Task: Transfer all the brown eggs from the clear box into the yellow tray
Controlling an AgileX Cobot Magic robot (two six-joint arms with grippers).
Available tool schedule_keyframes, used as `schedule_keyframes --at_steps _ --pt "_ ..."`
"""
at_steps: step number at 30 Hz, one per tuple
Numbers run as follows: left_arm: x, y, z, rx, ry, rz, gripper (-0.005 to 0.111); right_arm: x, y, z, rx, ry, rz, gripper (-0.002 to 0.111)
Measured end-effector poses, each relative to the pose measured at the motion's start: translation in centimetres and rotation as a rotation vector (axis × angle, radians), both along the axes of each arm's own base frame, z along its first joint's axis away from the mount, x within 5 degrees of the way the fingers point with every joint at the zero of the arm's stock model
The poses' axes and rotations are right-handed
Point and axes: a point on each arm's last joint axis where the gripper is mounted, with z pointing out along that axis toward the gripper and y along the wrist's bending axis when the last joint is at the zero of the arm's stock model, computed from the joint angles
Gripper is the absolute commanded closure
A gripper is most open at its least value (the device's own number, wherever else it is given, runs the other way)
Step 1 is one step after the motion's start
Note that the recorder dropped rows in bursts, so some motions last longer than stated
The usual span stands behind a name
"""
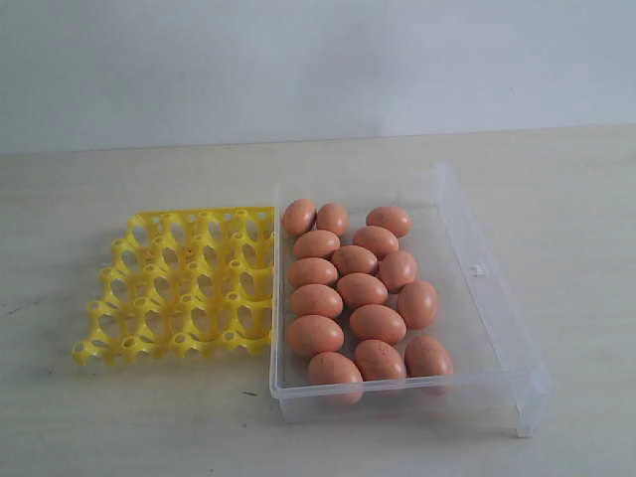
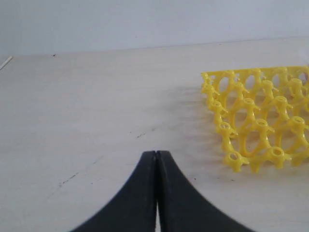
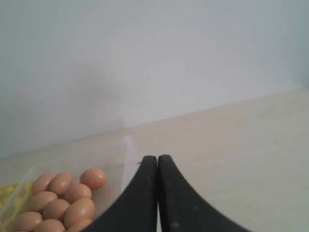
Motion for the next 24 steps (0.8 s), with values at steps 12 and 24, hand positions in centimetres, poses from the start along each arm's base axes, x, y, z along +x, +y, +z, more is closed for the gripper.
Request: schedule_keyframes --at_steps 12,24 --pt "0.0 0.0 0.0 0.0 0.0 0.0 0.107 5.1 0.1 6.2 0.364 0.269 -0.082 0.108" --pt "0.0 0.0 0.0 0.0 0.0 0.0 0.107 11.4 3.0 8.3 -0.071 0.589 0.121 0.108"
